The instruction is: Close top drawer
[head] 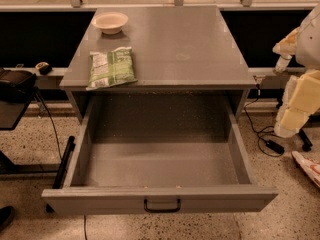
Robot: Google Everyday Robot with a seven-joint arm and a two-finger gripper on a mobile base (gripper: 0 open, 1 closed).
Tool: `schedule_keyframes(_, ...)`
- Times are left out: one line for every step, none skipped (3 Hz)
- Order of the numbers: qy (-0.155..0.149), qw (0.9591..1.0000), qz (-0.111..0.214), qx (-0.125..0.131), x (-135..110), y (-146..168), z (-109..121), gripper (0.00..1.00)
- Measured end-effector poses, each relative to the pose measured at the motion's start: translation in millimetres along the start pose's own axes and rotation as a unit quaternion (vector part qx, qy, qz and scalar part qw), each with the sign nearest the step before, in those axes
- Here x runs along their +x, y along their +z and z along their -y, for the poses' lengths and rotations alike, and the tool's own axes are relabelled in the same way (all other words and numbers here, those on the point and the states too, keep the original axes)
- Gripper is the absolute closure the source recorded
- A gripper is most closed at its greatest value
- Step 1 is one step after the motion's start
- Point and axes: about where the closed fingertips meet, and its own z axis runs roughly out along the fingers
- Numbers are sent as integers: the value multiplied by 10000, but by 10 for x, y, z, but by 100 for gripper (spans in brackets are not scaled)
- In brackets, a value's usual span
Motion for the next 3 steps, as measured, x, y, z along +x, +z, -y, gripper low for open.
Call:
schedule_keyframes(0, 10000, 0, 0, 0, 0, 0, 0)
schedule_keyframes(-71, 9999, -18, -136, 99, 211, -117, 0)
schedule_keyframes(-342, 9988, 248, -265, 332, 698, -490, 0)
